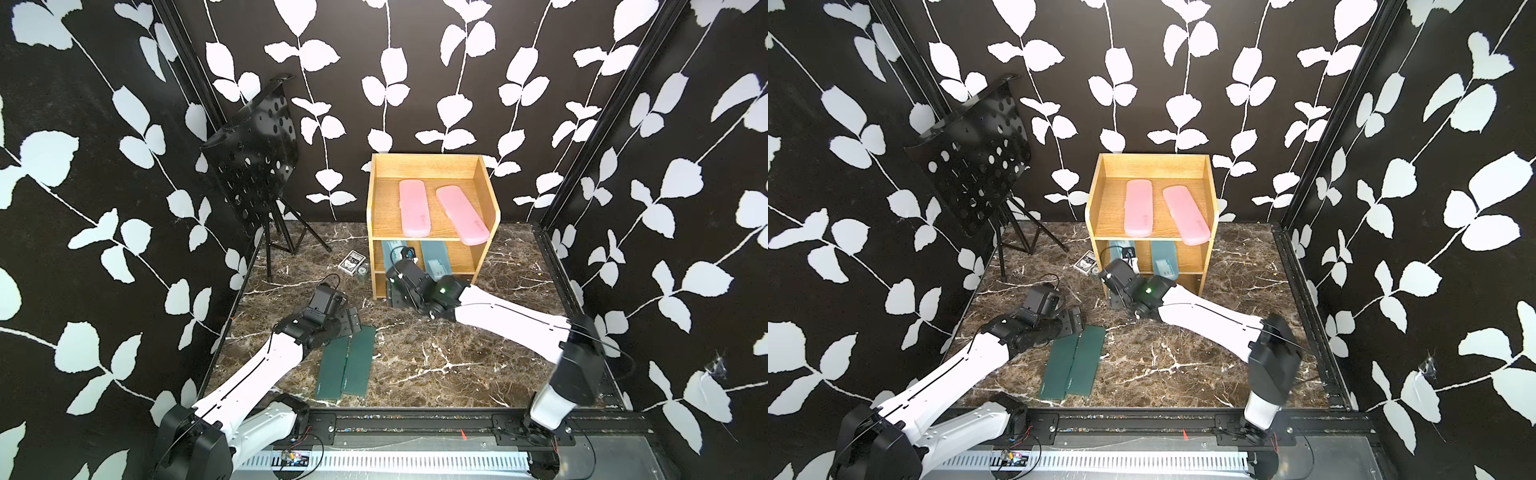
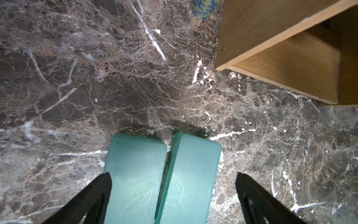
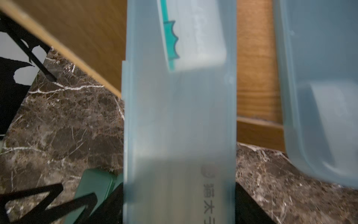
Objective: Place the pencil cases on the shelf according to color
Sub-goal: Place the pencil case on the shelf.
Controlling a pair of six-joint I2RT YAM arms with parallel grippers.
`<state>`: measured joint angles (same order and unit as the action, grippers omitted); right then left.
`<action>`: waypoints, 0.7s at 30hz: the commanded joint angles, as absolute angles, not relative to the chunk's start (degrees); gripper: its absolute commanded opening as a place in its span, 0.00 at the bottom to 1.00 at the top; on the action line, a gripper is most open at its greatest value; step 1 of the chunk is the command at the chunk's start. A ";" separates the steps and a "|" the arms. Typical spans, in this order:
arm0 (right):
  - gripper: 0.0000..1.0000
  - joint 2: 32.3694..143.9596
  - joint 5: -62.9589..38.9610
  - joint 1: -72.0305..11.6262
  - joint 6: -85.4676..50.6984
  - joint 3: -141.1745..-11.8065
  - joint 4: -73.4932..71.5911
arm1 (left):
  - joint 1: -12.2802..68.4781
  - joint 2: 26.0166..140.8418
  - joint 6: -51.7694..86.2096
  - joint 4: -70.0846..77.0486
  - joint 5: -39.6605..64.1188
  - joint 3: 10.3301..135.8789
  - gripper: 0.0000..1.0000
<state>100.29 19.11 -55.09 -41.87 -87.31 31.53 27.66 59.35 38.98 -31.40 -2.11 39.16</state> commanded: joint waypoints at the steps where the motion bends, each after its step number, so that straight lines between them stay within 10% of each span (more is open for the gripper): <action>1: 0.57 102.73 17.01 -53.12 -40.77 -92.93 31.45 | 27.60 60.07 36.93 -31.37 -1.32 40.58 0.99; 7: 0.87 103.05 14.67 -52.21 -42.31 -93.23 30.04 | 27.60 60.31 36.30 -31.54 0.06 40.57 0.99; 21: 0.97 92.77 12.86 -53.01 -44.56 -85.06 29.11 | 27.60 58.35 36.39 -32.59 0.21 40.71 0.99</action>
<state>96.23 13.02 -52.77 -43.53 -87.42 30.70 27.66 59.99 37.23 -31.46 0.38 39.33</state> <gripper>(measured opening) 0.972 0.987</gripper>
